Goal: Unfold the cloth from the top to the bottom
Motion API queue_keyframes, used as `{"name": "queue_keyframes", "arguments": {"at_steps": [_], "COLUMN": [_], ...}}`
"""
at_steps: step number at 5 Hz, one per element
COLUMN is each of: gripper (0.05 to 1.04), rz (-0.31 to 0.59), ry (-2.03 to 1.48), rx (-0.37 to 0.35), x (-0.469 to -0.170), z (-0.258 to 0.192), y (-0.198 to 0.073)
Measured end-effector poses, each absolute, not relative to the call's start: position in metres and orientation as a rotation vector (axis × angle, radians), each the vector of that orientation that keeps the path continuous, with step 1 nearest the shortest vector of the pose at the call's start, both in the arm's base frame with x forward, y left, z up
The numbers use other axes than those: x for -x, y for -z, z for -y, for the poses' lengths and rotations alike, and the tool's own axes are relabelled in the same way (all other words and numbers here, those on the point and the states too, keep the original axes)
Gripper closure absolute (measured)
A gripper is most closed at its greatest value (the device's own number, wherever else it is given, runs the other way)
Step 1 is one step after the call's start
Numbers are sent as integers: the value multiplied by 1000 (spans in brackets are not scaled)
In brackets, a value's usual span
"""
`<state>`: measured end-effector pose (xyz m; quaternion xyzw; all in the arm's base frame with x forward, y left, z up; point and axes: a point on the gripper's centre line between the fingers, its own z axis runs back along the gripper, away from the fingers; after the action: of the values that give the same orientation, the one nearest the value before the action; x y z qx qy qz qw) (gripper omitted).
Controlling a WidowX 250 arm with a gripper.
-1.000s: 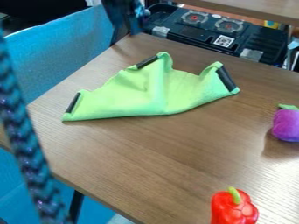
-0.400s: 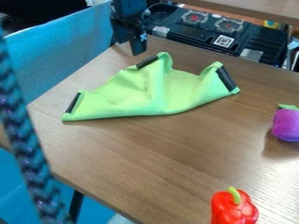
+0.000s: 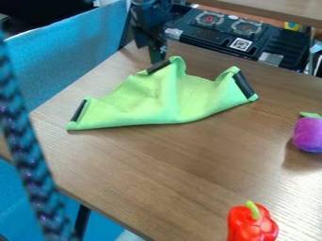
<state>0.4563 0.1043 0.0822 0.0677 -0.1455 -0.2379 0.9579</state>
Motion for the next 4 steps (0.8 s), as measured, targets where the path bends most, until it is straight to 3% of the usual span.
{"name": "queue_keyframes", "arguments": {"at_steps": [4], "gripper": [84], "rz": [248], "ry": [499], "rx": [-173], "x": [-483], "z": [-99], "y": [-59]}}
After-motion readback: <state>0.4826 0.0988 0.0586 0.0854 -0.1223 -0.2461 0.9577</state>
